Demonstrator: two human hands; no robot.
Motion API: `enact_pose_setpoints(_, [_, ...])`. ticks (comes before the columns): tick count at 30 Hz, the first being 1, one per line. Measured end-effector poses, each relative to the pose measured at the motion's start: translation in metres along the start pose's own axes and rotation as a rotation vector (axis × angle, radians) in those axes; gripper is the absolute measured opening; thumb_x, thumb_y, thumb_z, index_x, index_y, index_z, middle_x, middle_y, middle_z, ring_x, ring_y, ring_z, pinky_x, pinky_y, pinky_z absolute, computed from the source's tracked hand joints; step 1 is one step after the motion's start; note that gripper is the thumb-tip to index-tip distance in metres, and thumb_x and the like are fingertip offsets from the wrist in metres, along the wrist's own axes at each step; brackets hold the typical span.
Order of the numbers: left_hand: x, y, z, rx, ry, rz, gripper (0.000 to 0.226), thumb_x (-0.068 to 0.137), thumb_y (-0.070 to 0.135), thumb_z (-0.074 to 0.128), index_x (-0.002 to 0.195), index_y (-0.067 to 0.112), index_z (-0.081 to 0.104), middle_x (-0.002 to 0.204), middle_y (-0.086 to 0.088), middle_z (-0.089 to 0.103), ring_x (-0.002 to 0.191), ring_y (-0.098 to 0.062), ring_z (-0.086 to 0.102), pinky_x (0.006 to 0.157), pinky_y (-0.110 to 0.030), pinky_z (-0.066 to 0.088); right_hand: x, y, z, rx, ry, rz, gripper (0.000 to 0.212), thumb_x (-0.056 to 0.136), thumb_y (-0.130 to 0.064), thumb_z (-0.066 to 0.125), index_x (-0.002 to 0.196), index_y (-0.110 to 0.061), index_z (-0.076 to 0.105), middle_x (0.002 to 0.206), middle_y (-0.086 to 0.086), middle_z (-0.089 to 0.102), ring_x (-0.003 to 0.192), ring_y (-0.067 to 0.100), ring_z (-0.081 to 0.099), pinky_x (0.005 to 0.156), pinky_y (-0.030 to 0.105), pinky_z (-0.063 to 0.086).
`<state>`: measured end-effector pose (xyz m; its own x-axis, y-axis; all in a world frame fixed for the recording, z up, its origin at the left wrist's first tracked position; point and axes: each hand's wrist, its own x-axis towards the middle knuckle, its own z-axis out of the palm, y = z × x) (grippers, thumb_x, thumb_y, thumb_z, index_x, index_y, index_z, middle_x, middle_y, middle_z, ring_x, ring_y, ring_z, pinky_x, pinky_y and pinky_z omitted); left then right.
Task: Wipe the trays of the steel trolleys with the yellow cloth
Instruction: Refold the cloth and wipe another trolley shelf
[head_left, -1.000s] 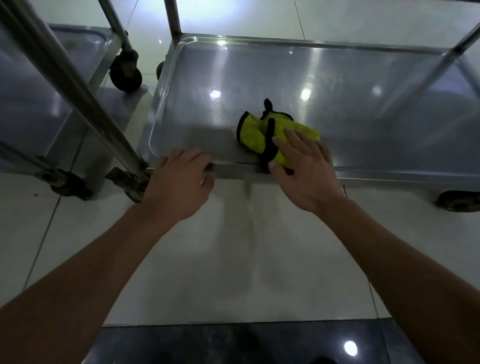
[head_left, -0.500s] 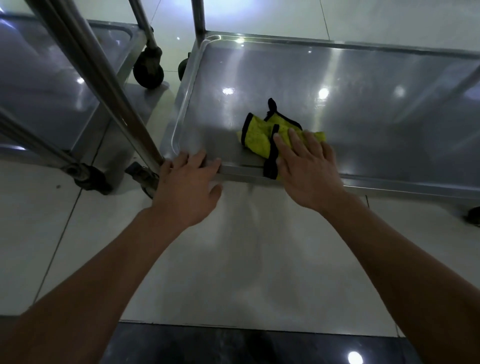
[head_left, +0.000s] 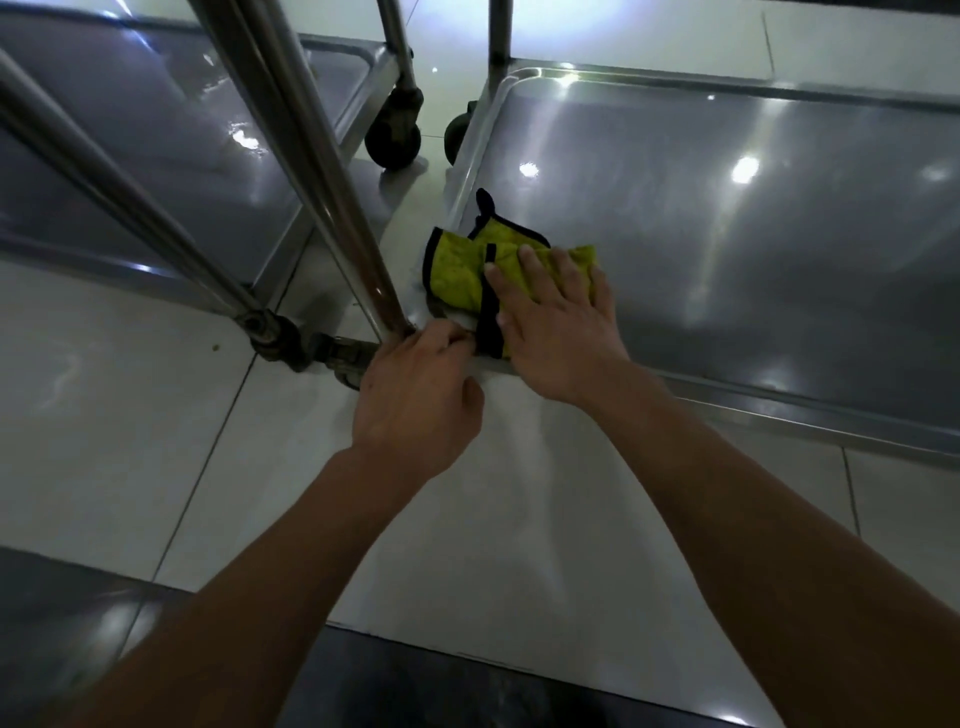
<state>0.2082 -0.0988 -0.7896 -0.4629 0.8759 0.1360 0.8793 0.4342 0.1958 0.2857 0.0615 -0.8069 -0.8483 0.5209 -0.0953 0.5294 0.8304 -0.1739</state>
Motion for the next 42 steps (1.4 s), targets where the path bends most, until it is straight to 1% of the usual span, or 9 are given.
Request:
enact_pose_setpoints(2, [-0.002,0.000,-0.002,-0.040,-0.015,-0.009,0.031,0.083,0.016,0.067,0.112,0.008,0.071,0.111,-0.006,0.064,0.083,-0.031,0.066,0.069,-0.038,0.053,0.009,-0.007,0.001,0.001,-0.010,-0.029,0.055,0.105,-0.047,0.020,0.157,-0.044,0.003,0.168,-0.001,-0.003,0.153,0.029,-0.011,0.120,0.057,-0.008])
enact_pose_setpoints(5, [-0.004,-0.003,-0.002,-0.125,-0.018,-0.043,0.036,0.088,0.019,0.063,0.121,0.007,0.068,0.119,-0.007,0.061,0.089,-0.032,0.066,0.072,-0.045,0.056,0.021,-0.011,0.001,0.005,-0.009,-0.070,0.053,0.105,-0.046,0.023,0.156,-0.045,0.007,0.168,-0.002,0.000,0.154,0.029,-0.007,0.120,0.058,-0.006])
enact_pose_setpoints(10, [-0.005,-0.010,-0.002,-0.156,0.006,-0.023,0.033,0.086,0.010,0.065,0.118,0.003,0.069,0.117,-0.010,0.061,0.083,-0.033,0.066,0.067,-0.043,0.054,0.031,-0.014,0.001,0.013,-0.004,-0.115,0.051,0.105,-0.049,0.023,0.155,-0.048,0.012,0.168,-0.003,0.003,0.154,0.029,-0.005,0.120,0.059,-0.004])
enact_pose_setpoints(14, [-0.009,-0.010,0.000,-0.085,-0.038,-0.017,0.041,0.089,0.017,0.061,0.129,0.009,0.063,0.129,-0.004,0.055,0.087,-0.030,0.065,0.067,-0.044,0.056,0.031,-0.013,0.001,0.017,-0.005,-0.128,0.050,0.105,-0.050,0.022,0.154,-0.050,0.014,0.168,-0.004,0.004,0.154,0.028,-0.004,0.120,0.057,-0.004])
enact_pose_setpoints(17, [-0.010,-0.004,0.001,0.005,-0.042,-0.024,0.036,0.089,0.022,0.061,0.123,0.010,0.064,0.124,-0.006,0.055,0.084,-0.029,0.064,0.065,-0.038,0.053,0.027,-0.012,-0.001,0.033,0.003,-0.114,0.050,0.105,-0.049,0.024,0.155,-0.048,0.018,0.168,-0.004,0.006,0.154,0.027,-0.003,0.121,0.055,-0.004])
enact_pose_setpoints(24, [0.003,0.021,-0.002,0.126,-0.055,-0.087,0.036,0.097,0.043,0.049,0.110,0.013,0.064,0.114,-0.008,0.057,0.099,-0.029,0.060,0.086,-0.042,0.044,-0.014,0.031,-0.001,0.067,0.072,0.067,0.050,0.106,-0.045,0.027,0.155,-0.044,0.021,0.168,-0.003,0.010,0.154,0.024,0.001,0.123,0.050,-0.001])
enact_pose_setpoints(29, [0.033,0.077,0.004,0.044,-0.078,0.123,0.038,0.097,0.043,0.047,0.122,0.020,0.063,0.132,-0.003,0.055,0.122,-0.025,0.050,0.100,-0.045,0.040,-0.065,0.094,-0.002,0.047,0.141,0.215,0.051,0.105,-0.044,0.031,0.155,-0.042,0.024,0.167,-0.001,0.015,0.154,0.026,0.005,0.123,0.051,0.004])
enact_pose_setpoints(35, [0.053,0.140,0.027,0.013,-0.135,0.150,0.037,0.096,0.043,0.051,0.123,0.022,0.063,0.132,-0.002,0.055,0.119,-0.028,0.051,0.094,-0.045,0.040,-0.121,0.168,-0.011,0.023,0.162,0.373,0.051,0.105,-0.044,0.032,0.155,-0.041,0.026,0.166,0.001,0.018,0.153,0.028,0.009,0.123,0.052,0.007])
enact_pose_setpoints(42, [0.058,0.143,0.033,-0.029,-0.148,0.108,0.028,0.094,0.037,0.058,0.118,0.027,0.070,0.128,-0.003,0.059,0.115,-0.032,0.056,0.094,-0.046,0.048,-0.177,0.252,-0.026,0.033,0.142,0.592,0.050,0.106,-0.044,0.028,0.156,-0.043,0.020,0.167,-0.002,0.012,0.153,0.026,0.004,0.122,0.053,0.002])
